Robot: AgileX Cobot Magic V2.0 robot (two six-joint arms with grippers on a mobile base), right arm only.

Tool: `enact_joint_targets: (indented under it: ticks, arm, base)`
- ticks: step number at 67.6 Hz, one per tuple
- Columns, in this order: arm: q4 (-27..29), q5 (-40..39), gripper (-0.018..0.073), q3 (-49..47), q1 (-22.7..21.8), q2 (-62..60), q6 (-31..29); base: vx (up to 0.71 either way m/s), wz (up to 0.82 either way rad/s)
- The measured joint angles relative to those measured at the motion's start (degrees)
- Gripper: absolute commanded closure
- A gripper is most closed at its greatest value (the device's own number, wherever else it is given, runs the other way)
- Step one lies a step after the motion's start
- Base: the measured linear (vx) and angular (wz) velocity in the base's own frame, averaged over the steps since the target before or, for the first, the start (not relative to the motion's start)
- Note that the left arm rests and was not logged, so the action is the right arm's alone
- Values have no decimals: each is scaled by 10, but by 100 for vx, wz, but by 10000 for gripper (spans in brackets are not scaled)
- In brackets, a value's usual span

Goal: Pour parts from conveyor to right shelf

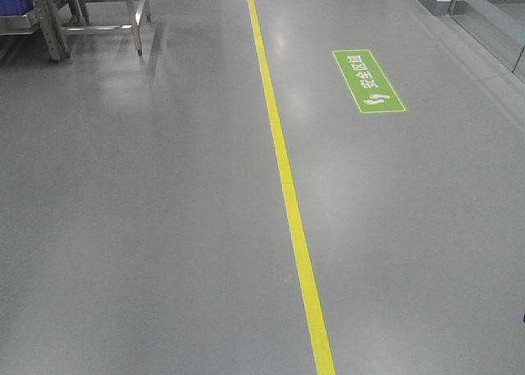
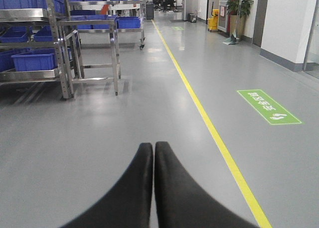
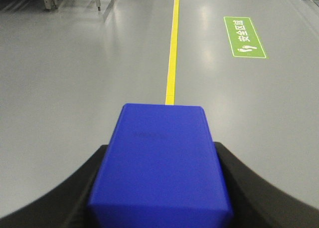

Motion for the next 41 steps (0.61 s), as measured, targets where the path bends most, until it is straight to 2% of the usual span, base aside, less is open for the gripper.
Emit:
enact_joint_targets:
  ticks: [41]
  arm:
    - [0,0,565,0,0,0,0]
  base:
    - [49,-9]
